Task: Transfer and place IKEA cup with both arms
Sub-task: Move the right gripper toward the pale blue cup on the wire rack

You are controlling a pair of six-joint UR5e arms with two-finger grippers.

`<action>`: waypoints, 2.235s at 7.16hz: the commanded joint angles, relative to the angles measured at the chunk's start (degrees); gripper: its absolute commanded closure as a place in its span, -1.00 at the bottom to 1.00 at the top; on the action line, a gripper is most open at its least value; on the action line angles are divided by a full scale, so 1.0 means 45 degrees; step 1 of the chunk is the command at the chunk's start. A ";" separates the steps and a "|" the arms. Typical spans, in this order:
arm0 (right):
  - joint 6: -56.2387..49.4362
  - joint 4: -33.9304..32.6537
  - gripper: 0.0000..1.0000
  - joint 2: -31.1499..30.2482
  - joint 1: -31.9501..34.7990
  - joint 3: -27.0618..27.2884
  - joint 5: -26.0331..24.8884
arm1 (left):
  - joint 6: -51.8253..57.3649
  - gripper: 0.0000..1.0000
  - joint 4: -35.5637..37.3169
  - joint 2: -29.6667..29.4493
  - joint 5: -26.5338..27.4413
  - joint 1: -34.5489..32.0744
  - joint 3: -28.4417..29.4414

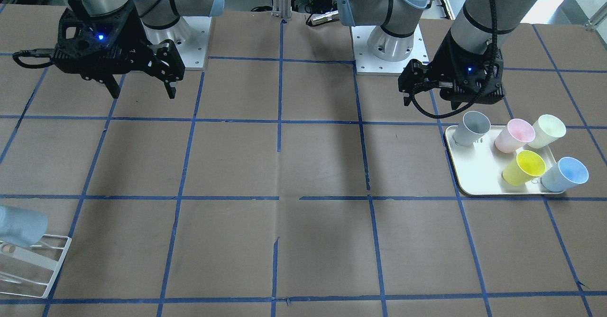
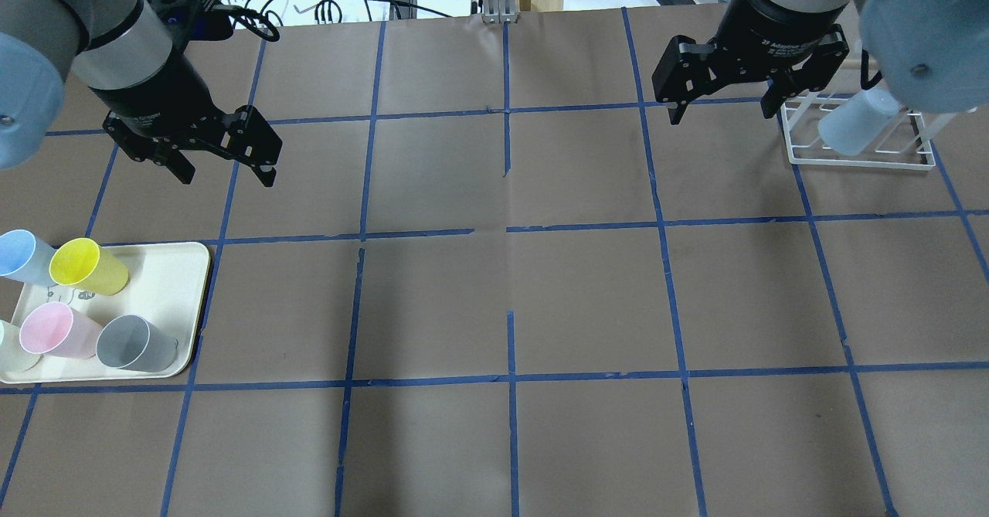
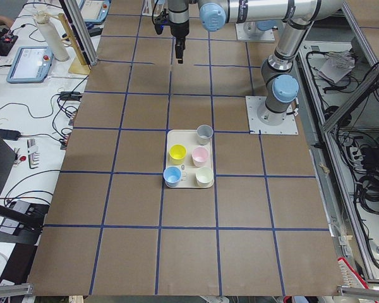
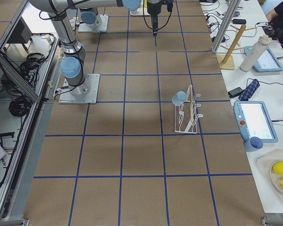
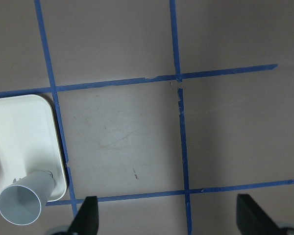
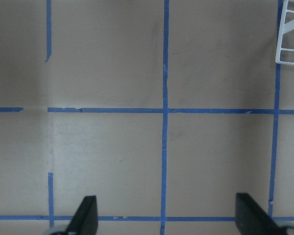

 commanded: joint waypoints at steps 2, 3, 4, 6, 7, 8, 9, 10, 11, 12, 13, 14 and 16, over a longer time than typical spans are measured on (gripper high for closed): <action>-0.0007 0.0000 -1.00 0.0000 0.0000 0.0009 0.0000 | -0.0009 -1.00 0.0081 -0.0125 -0.0069 0.0011 -0.0016; -0.0007 0.0000 -1.00 0.0000 0.0000 0.0009 0.0000 | -0.0028 -1.00 0.0062 -0.0125 -0.0089 0.0011 -0.0035; -0.0007 0.0000 -1.00 0.0000 0.0000 0.0009 0.0000 | -0.0028 -1.00 0.0042 -0.0144 -0.0070 0.0011 -0.0132; -0.0026 -0.0058 -1.00 0.0019 -0.0078 -0.0011 0.0000 | 0.0011 -1.00 0.0120 -0.0085 0.0027 0.0011 -0.0348; -0.0026 -0.0059 -1.00 0.0039 -0.0098 -0.0030 0.0019 | -0.0009 -1.00 0.0120 -0.0105 0.0028 0.0011 -0.0348; -0.0065 -0.0059 -1.00 0.0039 -0.0253 -0.0030 0.0020 | -0.0028 -1.00 0.0120 -0.0086 -0.0049 0.0011 -0.0367; -0.0336 -0.0059 -1.00 0.0039 -0.0525 -0.0069 0.0039 | -0.0028 -1.00 0.0140 -0.0124 -0.0050 0.0011 -0.0406; -0.0745 -0.0059 -1.00 0.0058 -0.0876 -0.0069 0.0039 | -0.0009 -1.00 0.0120 0.0049 0.0008 0.0011 -0.0213; -0.1329 -0.0059 -1.00 0.0078 -0.1247 -0.0108 0.0020 | 0.0049 -1.00 0.0101 0.0341 0.0067 -0.0028 -0.0134; -0.1953 -0.0001 -1.00 0.0078 -0.1811 -0.0128 0.0020 | 0.0030 -1.00 0.0023 0.0460 0.0087 -0.0028 0.0003; -0.2810 -0.0019 -1.00 0.0117 -0.2513 -0.0070 -0.0038 | 0.0011 -1.00 0.0023 0.0519 -0.0145 -0.0086 0.0120; -0.3805 -0.0039 -1.00 0.0117 -0.3371 -0.0011 0.0019 | -0.0009 -1.00 0.0023 0.0617 -0.0766 -0.0125 0.0315; -0.5735 -0.0350 -0.99 0.0777 -0.4527 -0.0146 0.0349 | 0.0069 -1.00 -0.0172 0.0714 -0.0832 -0.0126 0.0375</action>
